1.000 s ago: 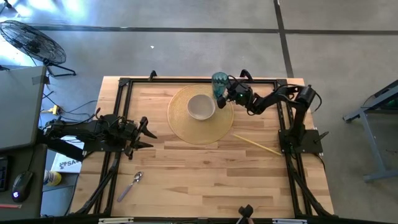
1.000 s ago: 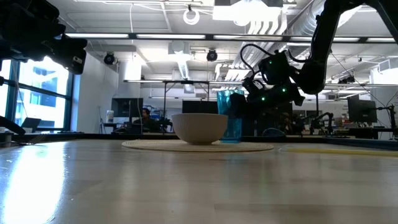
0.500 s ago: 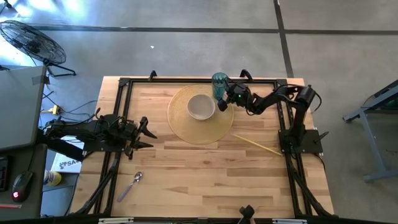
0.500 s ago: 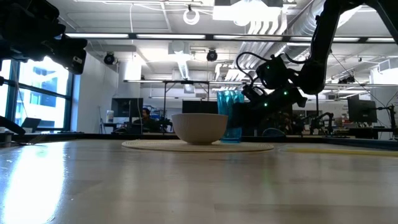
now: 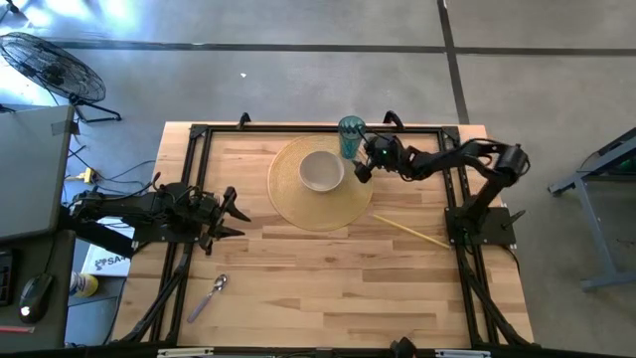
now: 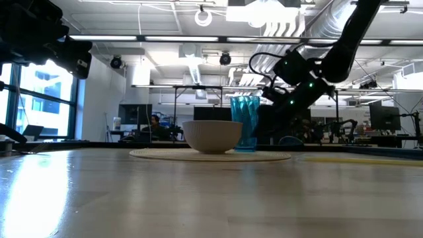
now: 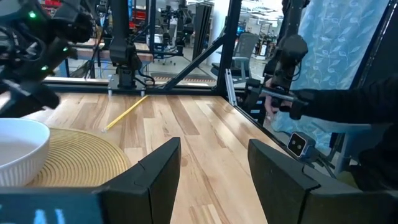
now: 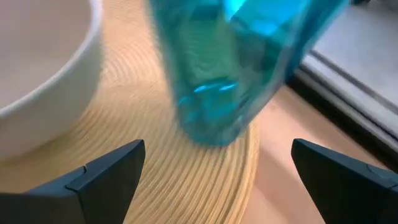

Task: Pick & Place Utensil
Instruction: Put the yellow straw into the blue cup on the brown mat

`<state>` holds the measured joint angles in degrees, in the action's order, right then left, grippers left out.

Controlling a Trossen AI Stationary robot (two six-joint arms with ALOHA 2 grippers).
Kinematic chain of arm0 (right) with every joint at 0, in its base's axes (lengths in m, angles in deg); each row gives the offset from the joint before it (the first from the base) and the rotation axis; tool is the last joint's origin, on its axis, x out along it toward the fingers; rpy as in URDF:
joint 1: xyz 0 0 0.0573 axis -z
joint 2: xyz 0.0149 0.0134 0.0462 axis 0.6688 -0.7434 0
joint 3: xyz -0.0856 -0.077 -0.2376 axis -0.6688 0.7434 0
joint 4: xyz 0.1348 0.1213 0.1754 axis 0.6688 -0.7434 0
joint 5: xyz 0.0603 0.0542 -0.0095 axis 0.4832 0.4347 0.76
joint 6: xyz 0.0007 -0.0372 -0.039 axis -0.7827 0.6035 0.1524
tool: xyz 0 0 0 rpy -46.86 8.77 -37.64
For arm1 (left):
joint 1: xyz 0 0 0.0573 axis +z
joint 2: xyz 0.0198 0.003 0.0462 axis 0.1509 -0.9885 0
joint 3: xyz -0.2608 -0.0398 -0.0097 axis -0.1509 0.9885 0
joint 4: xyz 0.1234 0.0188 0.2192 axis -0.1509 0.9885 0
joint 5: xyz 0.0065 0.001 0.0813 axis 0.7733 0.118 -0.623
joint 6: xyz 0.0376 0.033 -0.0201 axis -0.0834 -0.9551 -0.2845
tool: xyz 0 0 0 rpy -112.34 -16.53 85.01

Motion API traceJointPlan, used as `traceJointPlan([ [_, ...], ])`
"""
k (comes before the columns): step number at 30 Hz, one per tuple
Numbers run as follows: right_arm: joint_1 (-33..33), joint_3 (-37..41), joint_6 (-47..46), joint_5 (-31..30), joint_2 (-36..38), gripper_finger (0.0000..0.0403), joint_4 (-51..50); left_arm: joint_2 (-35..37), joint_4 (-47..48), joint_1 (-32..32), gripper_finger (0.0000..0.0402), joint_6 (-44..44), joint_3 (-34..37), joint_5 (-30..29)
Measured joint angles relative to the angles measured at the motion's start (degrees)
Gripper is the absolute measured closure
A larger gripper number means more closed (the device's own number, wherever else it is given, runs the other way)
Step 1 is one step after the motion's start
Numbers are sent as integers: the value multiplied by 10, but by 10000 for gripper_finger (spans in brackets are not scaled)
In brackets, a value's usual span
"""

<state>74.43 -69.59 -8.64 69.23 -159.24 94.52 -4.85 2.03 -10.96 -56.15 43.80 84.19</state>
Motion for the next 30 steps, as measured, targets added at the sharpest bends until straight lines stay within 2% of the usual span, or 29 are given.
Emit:
traceJointPlan([
  [5,-35,0,-1,-42,79,5,-123,0,0,0,216,0,0,0],
  [8,-62,0,-21,-45,133,3,-202,0,0,0,216,0,0,0],
  [15,-183,0,-163,-31,236,17,-419,0,0,0,216,0,0,0],
  [22,-337,0,-331,-22,243,52,-555,0,0,0,216,0,0,-1],
  [26,-376,0,-377,-25,239,78,-595,0,0,0,216,0,0,-3],
  [30,-383,0,-386,-25,233,107,-628,0,0,0,216,0,0,-3],
])
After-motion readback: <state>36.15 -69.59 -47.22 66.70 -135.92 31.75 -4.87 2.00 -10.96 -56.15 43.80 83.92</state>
